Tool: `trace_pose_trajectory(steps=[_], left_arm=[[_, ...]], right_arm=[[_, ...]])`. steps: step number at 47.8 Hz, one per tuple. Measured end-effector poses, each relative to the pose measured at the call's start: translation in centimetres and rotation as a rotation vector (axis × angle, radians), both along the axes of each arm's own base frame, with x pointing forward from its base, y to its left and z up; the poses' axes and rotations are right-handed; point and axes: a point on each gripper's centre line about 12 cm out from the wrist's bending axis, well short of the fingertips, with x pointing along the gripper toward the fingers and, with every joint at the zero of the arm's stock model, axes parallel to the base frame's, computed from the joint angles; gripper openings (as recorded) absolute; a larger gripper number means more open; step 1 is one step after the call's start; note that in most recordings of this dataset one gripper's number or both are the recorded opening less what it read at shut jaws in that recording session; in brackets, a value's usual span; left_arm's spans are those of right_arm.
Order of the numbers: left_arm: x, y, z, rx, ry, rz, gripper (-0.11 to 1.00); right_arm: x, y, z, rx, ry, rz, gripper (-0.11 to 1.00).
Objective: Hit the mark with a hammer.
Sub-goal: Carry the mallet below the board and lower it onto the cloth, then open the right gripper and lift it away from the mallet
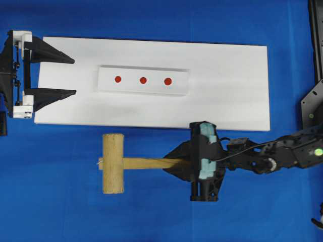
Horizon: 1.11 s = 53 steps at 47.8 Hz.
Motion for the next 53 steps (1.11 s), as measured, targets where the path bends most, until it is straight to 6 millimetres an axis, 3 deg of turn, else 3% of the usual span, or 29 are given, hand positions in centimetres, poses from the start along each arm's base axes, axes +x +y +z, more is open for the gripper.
trace_pose_trajectory(steps=[20, 53], left_arm=[[-0.1, 0.0, -0.2, -0.004, 0.006, 0.001, 0.83], [-0.1, 0.0, -0.3, -0.004, 0.006, 0.001, 0.83]], right_arm=[[2.3, 1.4, -5.2, -0.019, 0.113, 0.018, 0.08], [2.6, 1.7, -8.4, -0.03, 0.182, 0.003, 0.08]])
